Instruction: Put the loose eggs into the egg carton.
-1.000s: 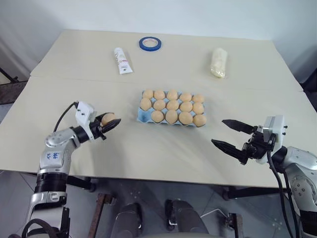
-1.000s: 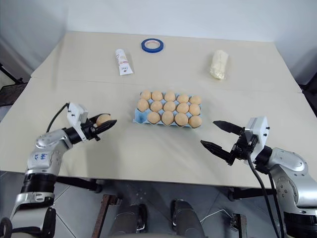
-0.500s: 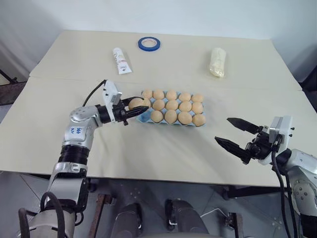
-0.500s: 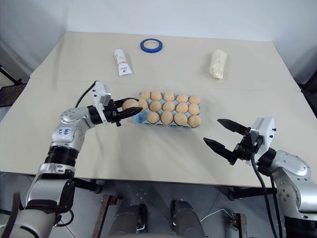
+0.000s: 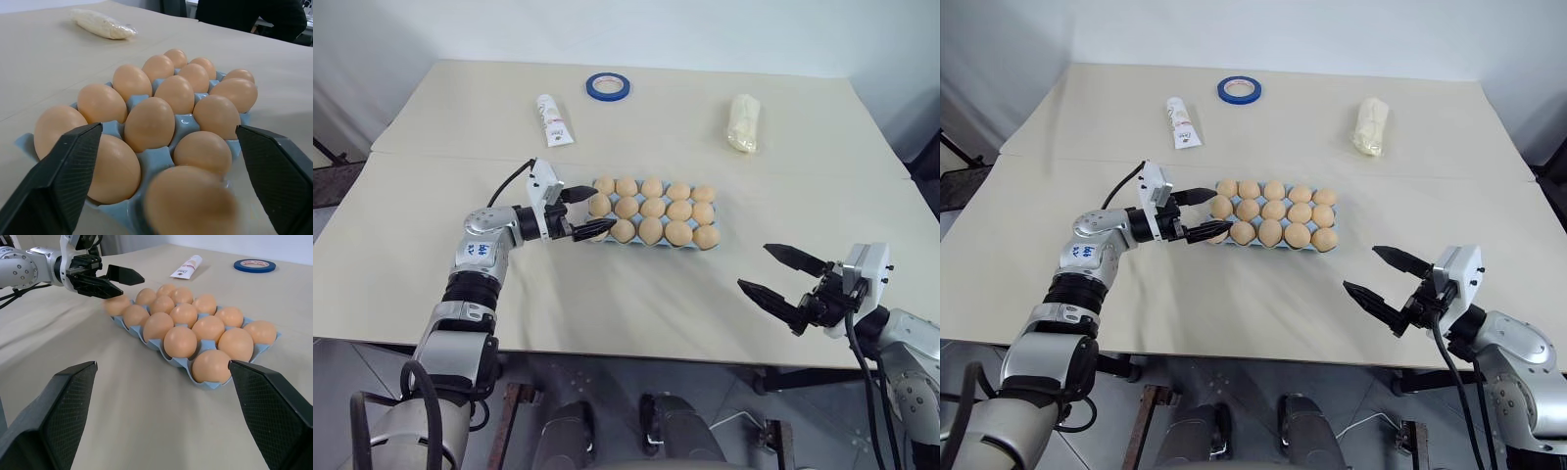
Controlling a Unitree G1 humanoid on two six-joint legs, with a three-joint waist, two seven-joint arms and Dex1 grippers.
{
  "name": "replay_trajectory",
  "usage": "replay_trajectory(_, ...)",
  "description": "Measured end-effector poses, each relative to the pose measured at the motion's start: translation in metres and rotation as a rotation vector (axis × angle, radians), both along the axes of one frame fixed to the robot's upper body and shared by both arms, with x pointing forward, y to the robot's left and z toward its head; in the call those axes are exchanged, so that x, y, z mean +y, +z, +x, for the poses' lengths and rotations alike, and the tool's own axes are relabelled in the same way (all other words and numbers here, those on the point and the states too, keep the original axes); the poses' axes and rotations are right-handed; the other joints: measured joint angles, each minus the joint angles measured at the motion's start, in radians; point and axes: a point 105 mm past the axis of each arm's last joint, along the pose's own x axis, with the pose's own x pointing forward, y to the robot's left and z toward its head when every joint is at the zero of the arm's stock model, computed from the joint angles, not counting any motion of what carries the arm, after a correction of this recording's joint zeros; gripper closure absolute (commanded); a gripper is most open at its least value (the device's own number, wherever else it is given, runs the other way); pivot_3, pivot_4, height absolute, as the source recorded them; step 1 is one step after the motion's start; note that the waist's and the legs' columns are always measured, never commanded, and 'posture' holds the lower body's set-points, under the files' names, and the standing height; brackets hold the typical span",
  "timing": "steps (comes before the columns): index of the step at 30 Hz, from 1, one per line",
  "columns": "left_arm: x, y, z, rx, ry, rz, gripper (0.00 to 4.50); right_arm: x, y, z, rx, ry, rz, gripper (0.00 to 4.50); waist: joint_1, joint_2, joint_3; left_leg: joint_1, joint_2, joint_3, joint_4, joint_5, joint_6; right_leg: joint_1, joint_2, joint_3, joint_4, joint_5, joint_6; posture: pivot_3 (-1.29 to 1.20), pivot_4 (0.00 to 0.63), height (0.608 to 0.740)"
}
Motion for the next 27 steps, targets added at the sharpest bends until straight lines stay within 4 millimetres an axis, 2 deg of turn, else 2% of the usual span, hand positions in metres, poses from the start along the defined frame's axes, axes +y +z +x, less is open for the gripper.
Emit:
replay_trajectory(4, 0.001, 0.005, 0.001, -0.019, 0.018, -0.008, 0.02, 0.002, 0.006, 0.003, -0.024, 0.013, -0.005, 0.00, 0.000, 0.000, 0.000, 0.000, 0.000, 0.000, 0.000, 0.000, 0.000, 0.000, 0.000, 0.000, 0.000, 0.000, 0.000, 0.00, 0.150, 0.740)
replay_trajectory(7, 0.007, 0.020, 0.000, -0.071, 0.030, -0.033, 0.02, 0.004, 0.009, 0.005, -0.035, 0.023, -0.009, 0.00, 0.000, 0.000, 0.000, 0.000, 0.000, 0.000, 0.000, 0.000, 0.000, 0.000, 0.000, 0.000, 0.000, 0.000, 0.000, 0.00, 0.150, 0.740)
replay_trajectory(11, 0.034, 0.032, -0.010, -0.088, 0.074, -0.059, 0.02, 0.004, 0.008, 0.005, -0.027, 0.032, -0.016, 0.00, -0.005, 0.000, 0.000, 0.000, 0.001, 0.000, -0.001, 0.000, -0.001, 0.000, 0.000, 0.000, 0.000, 0.000, 0.000, 0.00, 0.150, 0.740)
replay_trajectory(16, 0.060, 0.019, -0.033, 0.027, 0.102, -0.082, 0.02, 0.002, 0.006, 0.009, 0.000, 0.043, -0.025, 0.00, -0.002, 0.000, 0.000, 0.001, 0.001, 0.000, 0.001, 0.000, 0.000, 0.000, 0.000, 0.000, 0.002, 0.000, 0.000, 0.00, 0.150, 0.740)
replay_trajectory(20, 0.080, 0.009, -0.055, 0.035, 0.091, -0.033, 0.02, 0.005, 0.010, 0.015, -0.005, 0.088, -0.045, 0.00, -0.002, 0.000, 0.000, 0.002, 0.000, 0.000, 0.000, 0.000, 0.000, 0.001, -0.001, 0.000, 0.002, 0.000, -0.001, 0.00, 0.150, 0.740)
replay_trajectory(23, 0.089, -0.001, -0.063, 0.044, 0.096, -0.009, 0.02, 0.007, 0.009, 0.020, 0.008, 0.134, -0.064, 0.00, -0.001, 0.000, 0.000, 0.002, 0.000, 0.000, 0.000, 0.001, 0.001, 0.000, -0.001, 0.000, 0.002, 0.000, -0.002, 0.00, 0.150, 0.740)
replay_trajectory(27, 0.093, -0.003, -0.069, 0.046, 0.083, 0.020, 0.02, 0.008, 0.006, 0.023, 0.031, 0.192, -0.111, 0.00, 0.001, 0.000, 0.000, 0.001, 0.000, -0.001, -0.001, 0.000, 0.001, 0.000, -0.002, 0.000, 0.000, 0.000, -0.002, 0.00, 0.150, 0.740)
